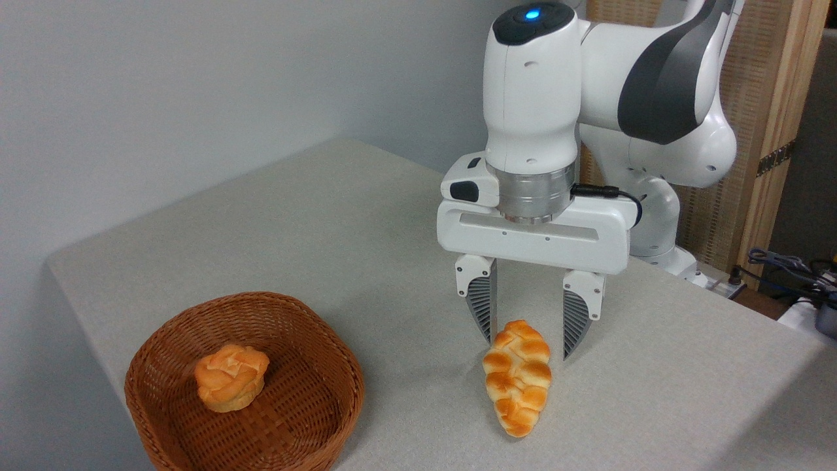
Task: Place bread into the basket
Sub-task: 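Lower the gripper around the braided roll and close on it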
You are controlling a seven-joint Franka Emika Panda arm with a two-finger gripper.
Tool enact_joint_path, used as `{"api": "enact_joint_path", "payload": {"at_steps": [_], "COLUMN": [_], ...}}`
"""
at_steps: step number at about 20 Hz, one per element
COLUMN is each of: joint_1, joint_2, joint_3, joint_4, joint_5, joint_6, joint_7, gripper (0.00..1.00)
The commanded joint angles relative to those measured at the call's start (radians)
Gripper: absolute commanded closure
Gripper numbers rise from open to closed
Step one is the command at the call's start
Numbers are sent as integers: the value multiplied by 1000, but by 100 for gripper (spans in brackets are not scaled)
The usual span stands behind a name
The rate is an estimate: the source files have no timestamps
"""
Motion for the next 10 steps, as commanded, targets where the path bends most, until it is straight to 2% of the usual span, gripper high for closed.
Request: {"api": "enact_joint_path", "payload": {"at_steps": [1,10], "joint_1": [-22,-24], "joint_2": [-9,-6], "joint_3": [16,16], "joint_4": [-27,-38], "joint_5": [20,19], "joint_6": [41,64], "joint_7": [-20,-21], "gripper": [0,0]}}
